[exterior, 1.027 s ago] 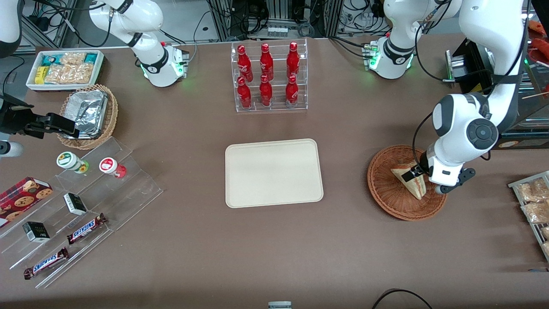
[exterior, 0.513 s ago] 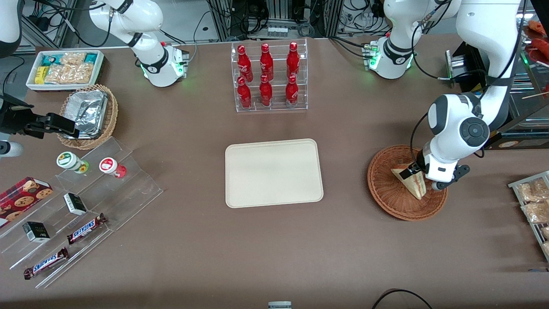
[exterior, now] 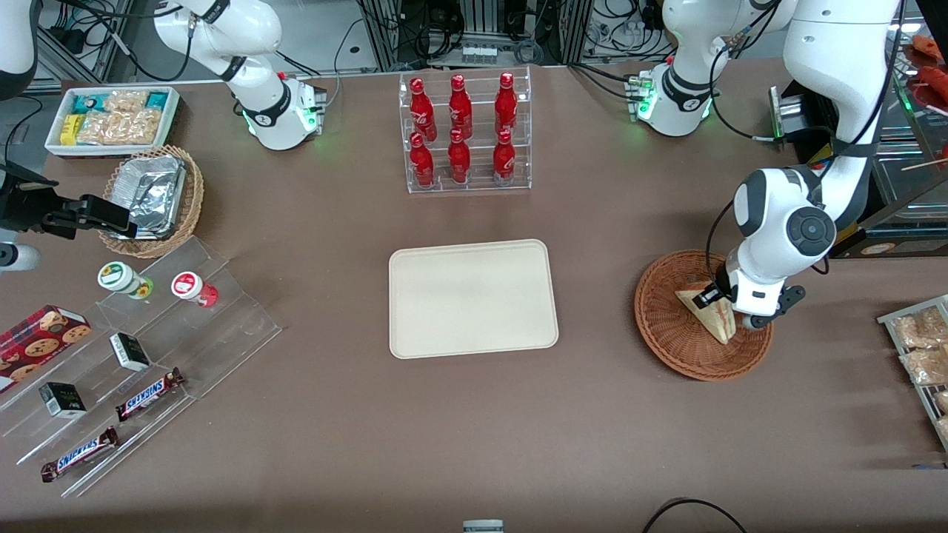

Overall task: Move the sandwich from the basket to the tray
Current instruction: 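Lower the left gripper onto the sandwich and close it on the wrapper, then lift the sandwich and carry it with the left gripper over the tray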

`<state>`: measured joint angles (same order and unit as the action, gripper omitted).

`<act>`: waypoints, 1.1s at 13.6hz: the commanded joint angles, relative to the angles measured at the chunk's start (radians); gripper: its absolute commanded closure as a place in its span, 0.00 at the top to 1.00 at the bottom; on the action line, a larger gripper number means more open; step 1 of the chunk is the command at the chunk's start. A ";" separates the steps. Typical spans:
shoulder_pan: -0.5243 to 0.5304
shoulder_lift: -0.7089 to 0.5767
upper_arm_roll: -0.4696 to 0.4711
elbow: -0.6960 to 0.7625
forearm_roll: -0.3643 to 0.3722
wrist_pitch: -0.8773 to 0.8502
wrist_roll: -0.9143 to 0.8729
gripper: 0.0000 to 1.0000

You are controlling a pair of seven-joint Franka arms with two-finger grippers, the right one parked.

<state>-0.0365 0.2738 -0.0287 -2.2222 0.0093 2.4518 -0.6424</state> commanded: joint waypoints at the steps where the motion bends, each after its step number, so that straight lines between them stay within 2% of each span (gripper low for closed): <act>1: -0.002 -0.044 -0.002 0.021 0.006 -0.057 -0.022 0.00; 6: -0.013 -0.062 -0.039 0.171 0.011 -0.278 -0.005 0.00; 12: -0.014 -0.031 -0.249 0.260 0.000 -0.332 -0.017 0.00; 15: -0.037 0.047 -0.362 0.337 -0.005 -0.333 -0.061 0.00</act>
<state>-0.0567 0.2499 -0.3401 -1.9717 0.0056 2.1479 -0.6649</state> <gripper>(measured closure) 0.837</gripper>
